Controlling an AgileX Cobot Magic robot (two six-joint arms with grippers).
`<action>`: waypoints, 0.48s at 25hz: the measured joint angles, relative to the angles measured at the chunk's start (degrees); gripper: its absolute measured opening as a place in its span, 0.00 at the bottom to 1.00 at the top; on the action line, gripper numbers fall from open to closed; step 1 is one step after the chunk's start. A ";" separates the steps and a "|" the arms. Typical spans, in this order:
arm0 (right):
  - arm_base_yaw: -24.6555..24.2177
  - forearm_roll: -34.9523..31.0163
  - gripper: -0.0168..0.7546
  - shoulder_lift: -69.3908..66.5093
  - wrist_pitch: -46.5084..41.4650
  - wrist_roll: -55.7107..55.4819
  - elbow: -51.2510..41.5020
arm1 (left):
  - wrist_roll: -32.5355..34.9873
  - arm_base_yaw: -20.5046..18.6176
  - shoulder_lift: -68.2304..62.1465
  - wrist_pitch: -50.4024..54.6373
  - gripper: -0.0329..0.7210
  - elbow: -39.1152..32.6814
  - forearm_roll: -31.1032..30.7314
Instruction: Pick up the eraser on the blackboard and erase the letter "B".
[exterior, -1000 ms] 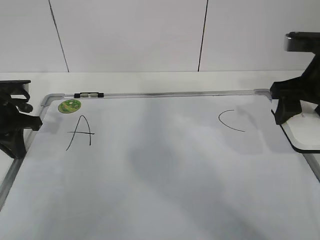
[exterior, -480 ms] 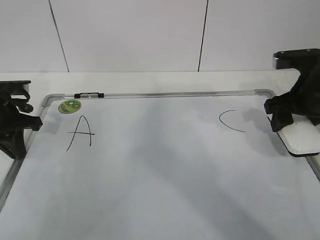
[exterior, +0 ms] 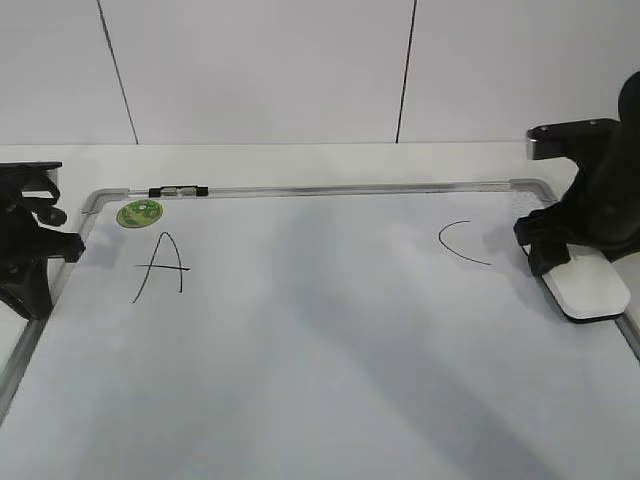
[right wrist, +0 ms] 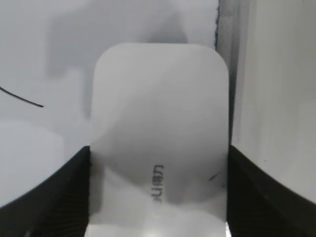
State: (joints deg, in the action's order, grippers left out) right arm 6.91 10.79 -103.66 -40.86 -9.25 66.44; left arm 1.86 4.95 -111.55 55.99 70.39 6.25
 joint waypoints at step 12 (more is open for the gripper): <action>0.00 0.13 0.72 -0.79 -0.10 0.00 0.00 | 0.00 0.00 0.00 0.35 0.07 0.00 0.11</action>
State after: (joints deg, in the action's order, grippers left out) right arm 6.91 10.92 -104.45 -40.97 -9.25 66.44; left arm 1.86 4.95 -111.55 56.34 70.39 6.36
